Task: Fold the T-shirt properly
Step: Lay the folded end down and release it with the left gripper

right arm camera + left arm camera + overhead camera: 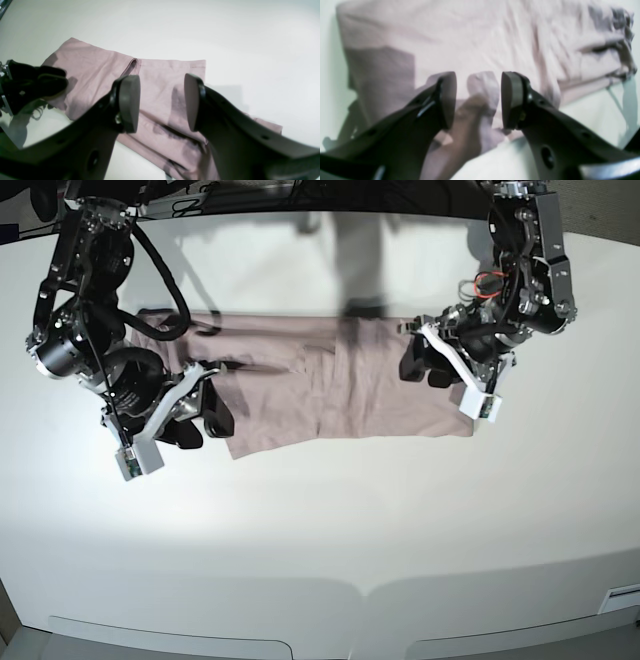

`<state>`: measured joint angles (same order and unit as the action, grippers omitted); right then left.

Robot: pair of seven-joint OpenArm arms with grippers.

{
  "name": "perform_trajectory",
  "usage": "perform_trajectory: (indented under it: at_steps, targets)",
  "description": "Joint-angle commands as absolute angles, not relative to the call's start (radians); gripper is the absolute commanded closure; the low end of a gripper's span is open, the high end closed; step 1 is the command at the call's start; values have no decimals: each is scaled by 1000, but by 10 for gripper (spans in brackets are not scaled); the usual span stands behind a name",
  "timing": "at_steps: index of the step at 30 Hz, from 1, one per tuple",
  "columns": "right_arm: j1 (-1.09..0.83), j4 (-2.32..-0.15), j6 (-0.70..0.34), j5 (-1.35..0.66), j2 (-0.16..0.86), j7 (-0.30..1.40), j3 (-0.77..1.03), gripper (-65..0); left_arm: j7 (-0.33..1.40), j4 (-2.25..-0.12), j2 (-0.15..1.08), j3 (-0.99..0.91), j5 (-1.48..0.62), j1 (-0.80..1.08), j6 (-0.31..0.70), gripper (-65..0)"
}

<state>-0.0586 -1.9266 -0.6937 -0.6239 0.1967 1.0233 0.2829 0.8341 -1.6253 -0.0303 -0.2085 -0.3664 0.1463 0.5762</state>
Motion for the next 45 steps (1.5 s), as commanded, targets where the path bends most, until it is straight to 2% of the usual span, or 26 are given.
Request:
perform_trajectory:
  at_steps: [1, 8, 16, 22, 33, 36, 39, 45]
  targets:
    - [-44, -1946, -698, -640, 205, 1003, 287, -291, 809, -1610, -30, -208, -363, 138, 580, -281]
    - [-45, -1946, -698, -640, 205, 1003, 287, -291, 794, -1398, -10, -208, -341, 90, 577, -281]
    - [-44, -1946, -698, -640, 205, 1003, 287, -291, 894, -1518, 4, -209, -408, 44, 577, -281]
    - [-44, -1946, -698, -640, 205, 1002, 287, -291, 874, -1532, 46, -209, -391, 55, 576, -281]
    - [-44, -1946, -698, -640, 205, 998, 287, -291, 830, -1531, 47, -208, -408, 117, 577, -281]
    - [-44, -1946, -698, -640, 205, 995, 287, -291, 805, -1531, 48, -208, -341, 136, 575, -281]
    - [-44, -1946, -698, -639, 205, 996, 287, -291, 794, -1531, 66, -209, -279, 132, 508, -281]
    - [-44, -1946, -698, -639, 205, 999, 288, -291, 788, -1531, 179, -209, -278, 132, 461, -281]
